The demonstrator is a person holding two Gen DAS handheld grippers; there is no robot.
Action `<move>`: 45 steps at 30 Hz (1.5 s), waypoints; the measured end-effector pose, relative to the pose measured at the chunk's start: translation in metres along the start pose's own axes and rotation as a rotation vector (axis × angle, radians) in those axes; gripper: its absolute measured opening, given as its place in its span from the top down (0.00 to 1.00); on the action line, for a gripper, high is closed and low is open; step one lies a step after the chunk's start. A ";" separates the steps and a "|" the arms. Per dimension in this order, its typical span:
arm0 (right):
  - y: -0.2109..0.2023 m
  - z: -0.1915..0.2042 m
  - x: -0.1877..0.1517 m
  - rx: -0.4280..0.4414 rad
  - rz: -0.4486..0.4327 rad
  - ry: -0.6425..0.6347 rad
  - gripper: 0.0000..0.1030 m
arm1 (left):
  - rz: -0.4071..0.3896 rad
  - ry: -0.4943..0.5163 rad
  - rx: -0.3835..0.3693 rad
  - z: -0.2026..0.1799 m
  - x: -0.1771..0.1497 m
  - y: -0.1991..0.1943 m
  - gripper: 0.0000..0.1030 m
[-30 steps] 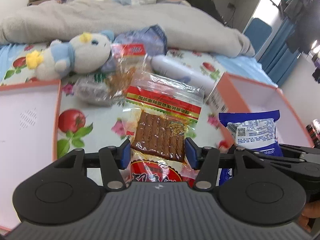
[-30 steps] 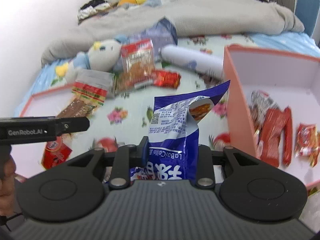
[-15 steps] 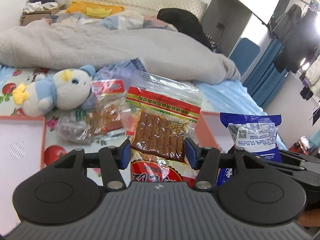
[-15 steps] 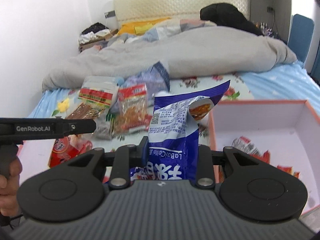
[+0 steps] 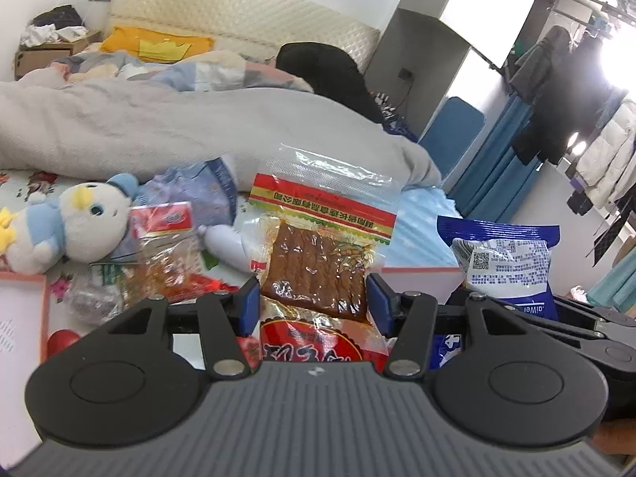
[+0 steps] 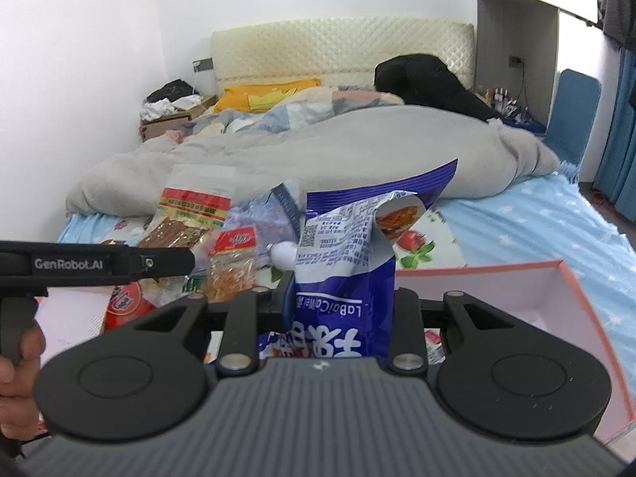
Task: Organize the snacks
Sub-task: 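Carry the meat-strip packet with the left tool while the right tool carries the blue bag toward the box, then open the left tool over the box while the right tool releases the blue bag inside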
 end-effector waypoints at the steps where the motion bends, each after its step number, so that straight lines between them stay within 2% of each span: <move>1: -0.003 -0.003 0.002 -0.007 -0.006 0.000 0.67 | -0.002 0.003 -0.009 -0.006 0.002 0.001 0.42; 11: -0.012 -0.046 0.005 -0.071 -0.024 0.048 0.67 | 0.016 0.037 -0.063 -0.051 0.011 0.025 0.42; 19: 0.008 -0.090 -0.016 -0.117 0.041 0.104 0.67 | 0.118 0.056 -0.086 -0.080 -0.005 0.077 0.42; 32: 0.062 -0.147 -0.061 -0.127 0.174 0.209 0.67 | 0.275 0.126 -0.033 -0.109 -0.037 0.175 0.42; 39: 0.082 -0.157 -0.085 -0.123 0.238 0.215 0.67 | 0.324 0.125 0.013 -0.107 -0.051 0.196 0.42; 45: 0.086 -0.163 -0.089 -0.128 0.258 0.228 0.66 | 0.346 0.118 0.012 -0.106 -0.055 0.200 0.42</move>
Point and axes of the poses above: each gripper's, at about its wrist camera, not at the fingertips, and y roughly the way its jaws point, z to its left, x to its top, the point moved 2 cm from there along y, roughly the way its jaws point, and after that the axes turned 7 degrees about z, right-handed, at the moved point
